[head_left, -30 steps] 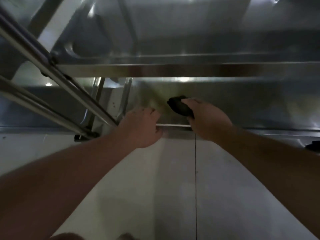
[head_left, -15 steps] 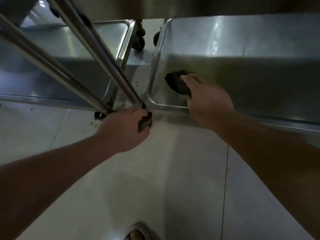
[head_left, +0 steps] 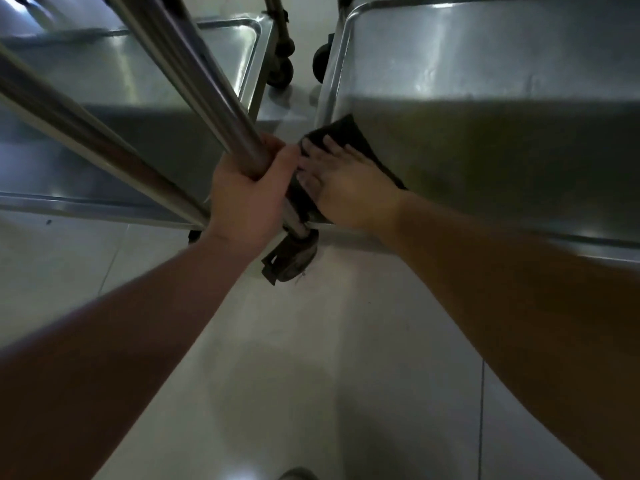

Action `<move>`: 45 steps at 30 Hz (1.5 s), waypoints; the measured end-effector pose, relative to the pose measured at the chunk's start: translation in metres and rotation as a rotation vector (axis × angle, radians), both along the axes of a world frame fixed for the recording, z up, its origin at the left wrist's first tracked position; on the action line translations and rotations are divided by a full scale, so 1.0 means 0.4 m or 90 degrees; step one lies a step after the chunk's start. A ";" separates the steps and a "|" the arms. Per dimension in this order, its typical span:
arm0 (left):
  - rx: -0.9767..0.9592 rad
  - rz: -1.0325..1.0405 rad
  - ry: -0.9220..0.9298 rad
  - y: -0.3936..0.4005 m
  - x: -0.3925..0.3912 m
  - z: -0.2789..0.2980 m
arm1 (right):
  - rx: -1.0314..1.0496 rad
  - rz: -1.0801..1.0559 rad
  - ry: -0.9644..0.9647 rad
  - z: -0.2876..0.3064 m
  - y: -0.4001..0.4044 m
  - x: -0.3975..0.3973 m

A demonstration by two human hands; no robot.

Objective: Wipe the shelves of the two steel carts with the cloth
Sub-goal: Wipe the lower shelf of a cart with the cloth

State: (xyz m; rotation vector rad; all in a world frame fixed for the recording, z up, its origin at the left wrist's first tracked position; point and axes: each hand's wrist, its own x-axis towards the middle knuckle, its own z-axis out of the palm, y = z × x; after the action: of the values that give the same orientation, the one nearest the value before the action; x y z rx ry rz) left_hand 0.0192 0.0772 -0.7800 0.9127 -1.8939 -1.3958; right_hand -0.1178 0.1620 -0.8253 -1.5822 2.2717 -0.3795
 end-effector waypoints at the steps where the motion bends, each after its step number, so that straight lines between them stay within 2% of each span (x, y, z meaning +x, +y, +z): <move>1: 0.025 -0.005 0.026 0.001 -0.008 -0.005 | 0.001 0.028 0.009 -0.010 0.026 0.007; 5: 0.094 -0.029 0.073 0.005 -0.023 -0.023 | 0.027 0.041 0.034 -0.022 0.177 -0.038; 9: 0.115 -0.031 0.098 0.005 -0.029 -0.031 | 0.028 -0.162 0.124 -0.009 0.232 -0.244; 12: 0.123 -0.026 0.118 0.010 -0.031 -0.028 | 0.074 -0.321 0.059 0.012 0.129 -0.342; 14: 0.133 -0.017 0.129 0.016 -0.033 -0.024 | 0.081 -0.284 0.063 0.013 0.046 -0.312; 16: 0.126 0.007 0.138 0.023 -0.037 -0.022 | 0.065 -0.154 0.070 0.009 0.000 -0.216; 19: 0.123 0.020 0.146 0.028 -0.041 -0.023 | 0.042 0.041 0.059 0.000 0.048 -0.073; 22: 0.148 0.002 0.150 0.016 -0.032 -0.025 | 0.047 0.179 0.035 0.014 0.116 -0.106; 24: 0.143 -0.013 0.137 0.014 -0.029 -0.029 | 0.047 0.143 0.075 0.015 0.118 -0.201; 27: 0.126 -0.020 0.118 0.014 -0.027 -0.034 | 0.035 -0.041 0.118 0.012 0.034 -0.339; 31: 0.155 -0.005 0.134 0.015 -0.028 -0.034 | 0.082 -0.212 0.076 0.009 -0.137 -0.374; 34: 0.140 -0.006 0.135 0.018 -0.031 -0.030 | 0.078 -0.122 0.060 0.007 -0.177 -0.270; 38: 0.154 -0.055 0.162 0.008 -0.028 -0.042 | 0.020 0.093 0.055 -0.009 -0.012 -0.106; 40: 0.147 -0.058 0.152 0.002 -0.028 -0.047 | 0.030 0.156 0.042 -0.016 0.049 -0.095; 42: 0.137 -0.051 0.149 0.004 -0.026 -0.045 | 0.030 0.111 0.072 -0.013 0.028 -0.157; 45: 0.127 -0.027 0.131 0.013 -0.027 -0.043 | 0.050 -0.096 0.079 0.005 -0.076 -0.270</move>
State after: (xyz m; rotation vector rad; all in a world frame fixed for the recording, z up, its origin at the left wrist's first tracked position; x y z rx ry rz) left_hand 0.0084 0.0823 -0.7971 0.7904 -1.6530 -1.6592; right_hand -0.2257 0.1315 -0.8232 -1.4369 2.4770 -0.2311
